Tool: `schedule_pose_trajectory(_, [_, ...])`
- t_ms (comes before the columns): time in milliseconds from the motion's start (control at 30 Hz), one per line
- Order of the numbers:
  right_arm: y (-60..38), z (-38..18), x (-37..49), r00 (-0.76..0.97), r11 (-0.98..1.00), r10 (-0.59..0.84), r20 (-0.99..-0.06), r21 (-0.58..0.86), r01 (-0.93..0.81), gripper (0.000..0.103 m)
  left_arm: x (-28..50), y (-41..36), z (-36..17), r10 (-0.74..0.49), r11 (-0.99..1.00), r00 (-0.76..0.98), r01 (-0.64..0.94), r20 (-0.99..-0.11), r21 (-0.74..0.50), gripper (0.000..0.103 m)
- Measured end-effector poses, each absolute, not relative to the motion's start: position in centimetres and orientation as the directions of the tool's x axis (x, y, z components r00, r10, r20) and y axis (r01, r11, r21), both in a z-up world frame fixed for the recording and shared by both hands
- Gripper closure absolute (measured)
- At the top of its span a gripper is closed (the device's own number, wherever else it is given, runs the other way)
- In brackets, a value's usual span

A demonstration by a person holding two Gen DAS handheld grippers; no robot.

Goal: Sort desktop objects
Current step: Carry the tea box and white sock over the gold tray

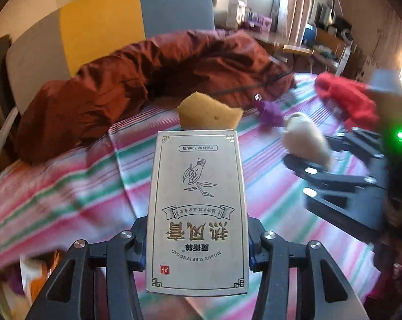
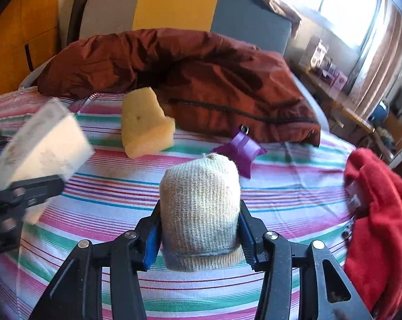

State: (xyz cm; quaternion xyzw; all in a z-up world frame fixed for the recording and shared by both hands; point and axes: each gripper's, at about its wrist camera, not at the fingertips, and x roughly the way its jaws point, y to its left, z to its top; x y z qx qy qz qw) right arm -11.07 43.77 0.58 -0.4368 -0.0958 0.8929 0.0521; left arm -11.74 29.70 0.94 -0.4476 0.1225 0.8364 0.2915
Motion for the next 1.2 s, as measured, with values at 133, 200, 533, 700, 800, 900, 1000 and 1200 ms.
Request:
schedule_pose_trajectory(133, [42.8, 1.1, -10.6, -0.638, -0.964, 0.198, -0.744, -0.265, 0.011, 0.052, -9.1, 26.9, 2.6, 0.443, -0.807, -0.427, -0.573, -0.788, -0.144, 0.051])
schedule_pose_trajectory(200, [42.3, 1.4, -10.4, -0.648, -0.959, 0.203, -0.734, -0.283, 0.02, 0.052, -7.8, 25.1, 3.4, 0.464, -0.813, -0.433, -0.556, -0.773, -0.176, 0.051])
schedule_pose_trajectory(533, [38.7, 3.7, -8.3, -0.663, -0.941, 0.185, -0.725, -0.326, 0.095, 0.052, -3.2, 15.7, 5.5, 0.369, -0.89, -0.562, -0.443, -0.74, -0.107, 0.051])
schedule_pose_trajectory(700, [35.7, 6.7, -5.6, -0.701, -0.956, 0.11, -0.705, -0.267, 0.119, 0.052, -1.8, 10.5, 5.3, 0.336, -0.921, -0.588, -0.369, -0.736, -0.126, 0.051])
schedule_pose_trajectory(800, [33.3, 8.0, -3.7, -0.714, -0.965, 0.048, -0.699, -0.217, 0.148, 0.052, -1.3, 7.8, 4.8, 0.321, -0.934, -0.59, -0.329, -0.741, -0.143, 0.051])
schedule_pose_trajectory(900, [30.7, 8.3, -2.2, -0.7, -0.971, -0.035, -0.713, -0.143, 0.194, 0.052, -0.8, 6.0, 4.1, 0.307, -0.941, -0.585, -0.305, -0.751, -0.147, 0.051])
schedule_pose_trajectory(1000, [27.9, 8.2, -1.1, -0.669, -0.966, -0.122, -0.733, -0.067, 0.25, 0.052, -0.3, 4.5, 3.3, 0.288, -0.948, -0.578, -0.285, -0.763, -0.142, 0.051])
schedule_pose_trajectory(1200, [22.1, 7.0, -0.1, -0.598, -0.94, -0.247, -0.762, 0.039, 0.339, 0.052, 0.1, 1.8, 1.9, 0.259, -0.96, -0.567, -0.237, -0.782, -0.147, 0.051])
